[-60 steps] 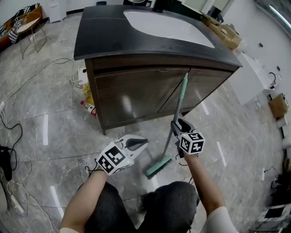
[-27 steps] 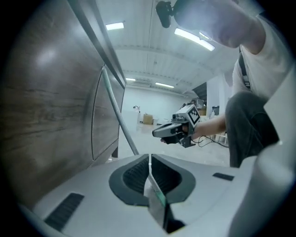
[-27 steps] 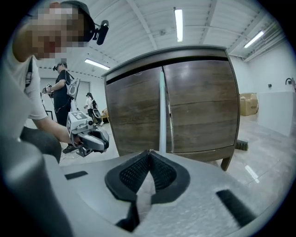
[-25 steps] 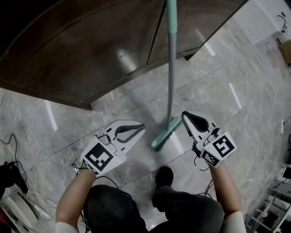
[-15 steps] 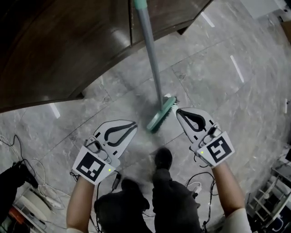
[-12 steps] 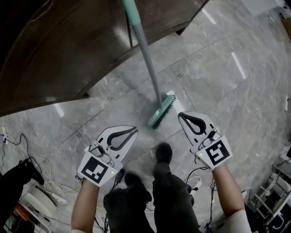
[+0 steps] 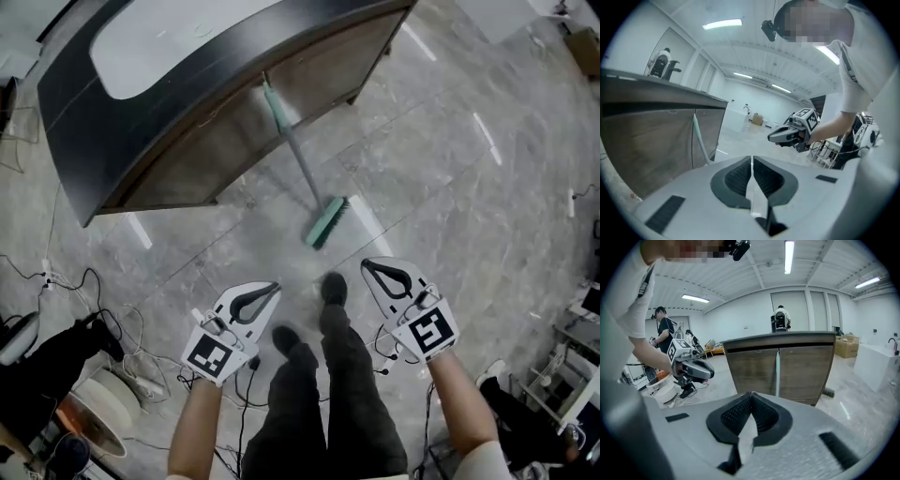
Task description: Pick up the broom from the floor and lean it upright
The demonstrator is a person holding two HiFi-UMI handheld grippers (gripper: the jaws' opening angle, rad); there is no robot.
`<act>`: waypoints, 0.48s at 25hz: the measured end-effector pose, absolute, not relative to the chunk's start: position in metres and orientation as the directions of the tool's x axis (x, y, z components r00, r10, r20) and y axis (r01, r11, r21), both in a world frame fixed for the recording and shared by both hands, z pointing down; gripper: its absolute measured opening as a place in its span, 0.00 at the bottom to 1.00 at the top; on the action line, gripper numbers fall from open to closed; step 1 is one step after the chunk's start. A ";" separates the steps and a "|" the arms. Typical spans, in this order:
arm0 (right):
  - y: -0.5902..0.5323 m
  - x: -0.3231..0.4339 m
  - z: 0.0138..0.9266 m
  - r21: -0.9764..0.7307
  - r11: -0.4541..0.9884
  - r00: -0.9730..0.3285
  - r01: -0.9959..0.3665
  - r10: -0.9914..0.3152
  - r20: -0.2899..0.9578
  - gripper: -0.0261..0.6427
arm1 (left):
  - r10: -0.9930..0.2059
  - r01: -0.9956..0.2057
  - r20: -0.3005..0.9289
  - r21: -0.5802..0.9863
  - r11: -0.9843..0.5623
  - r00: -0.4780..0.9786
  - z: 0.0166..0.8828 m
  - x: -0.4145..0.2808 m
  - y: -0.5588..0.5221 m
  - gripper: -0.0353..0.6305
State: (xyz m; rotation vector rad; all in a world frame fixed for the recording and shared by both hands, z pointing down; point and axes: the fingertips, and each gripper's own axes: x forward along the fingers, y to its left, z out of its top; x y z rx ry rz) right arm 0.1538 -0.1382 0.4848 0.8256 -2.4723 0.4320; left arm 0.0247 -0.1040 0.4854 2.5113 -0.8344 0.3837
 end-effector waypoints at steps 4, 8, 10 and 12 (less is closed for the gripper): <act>-0.110 0.153 0.392 -0.135 0.754 -0.675 -0.643 -0.474 0.565 0.04 | -0.480 -0.609 0.392 0.345 -0.714 0.785 0.393 0.022 -0.074 0.07; -0.076 0.153 0.324 -0.189 0.724 -0.657 -0.663 -0.442 0.611 0.04 | -0.484 -0.613 0.397 0.326 -0.720 0.780 0.317 0.017 -0.041 0.07; -0.057 0.155 0.286 -0.212 0.712 -0.658 -0.669 -0.436 0.613 0.04 | -0.479 -0.612 0.403 0.327 -0.720 0.780 0.271 0.018 -0.027 0.07; -0.039 0.161 0.242 -0.220 0.695 -0.655 -0.685 -0.454 0.604 0.04 | -0.481 -0.611 0.399 0.324 -0.722 0.781 0.224 0.019 -0.012 0.07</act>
